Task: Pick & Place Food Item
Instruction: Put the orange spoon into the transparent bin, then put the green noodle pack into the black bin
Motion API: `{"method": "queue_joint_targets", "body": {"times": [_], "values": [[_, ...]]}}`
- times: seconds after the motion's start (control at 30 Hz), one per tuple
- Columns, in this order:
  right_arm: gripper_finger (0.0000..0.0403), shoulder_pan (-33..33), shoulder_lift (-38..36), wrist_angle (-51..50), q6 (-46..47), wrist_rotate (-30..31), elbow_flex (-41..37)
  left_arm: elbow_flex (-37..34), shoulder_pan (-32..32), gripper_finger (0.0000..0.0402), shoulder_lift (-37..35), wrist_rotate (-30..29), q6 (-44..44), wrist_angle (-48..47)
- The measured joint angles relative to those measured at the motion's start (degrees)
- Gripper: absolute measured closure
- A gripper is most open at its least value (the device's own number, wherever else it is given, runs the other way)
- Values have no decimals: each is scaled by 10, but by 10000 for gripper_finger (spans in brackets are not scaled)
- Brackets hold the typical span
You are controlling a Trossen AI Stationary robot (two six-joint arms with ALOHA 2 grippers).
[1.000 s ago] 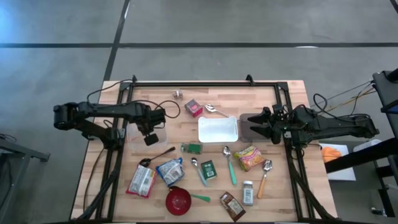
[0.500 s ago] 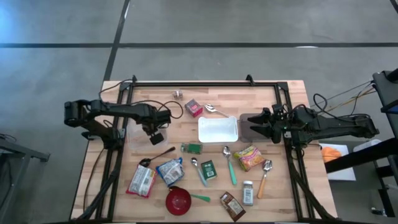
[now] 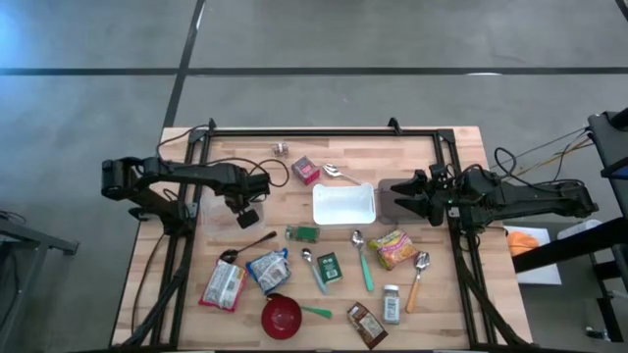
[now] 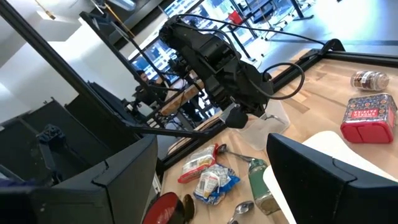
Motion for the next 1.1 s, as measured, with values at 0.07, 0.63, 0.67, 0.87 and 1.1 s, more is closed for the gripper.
{"method": "queue_joint_targets", "body": {"times": [0.07,0.63,0.67,0.87,1.1], "values": [[102,0,0,0,0,0,0,0,0,401,0,0,-6,-3],[102,0,0,-1,-2,0,0,0,0,226,0,17,-9,-37],[102,0,0,-1,-2,0,0,1,-1,214,-1,22,-8,-41],[102,0,0,-1,-2,0,0,26,-1,165,-3,25,-8,-56],[102,0,0,-1,-2,0,0,65,-1,121,-4,29,-8,-91]]}}
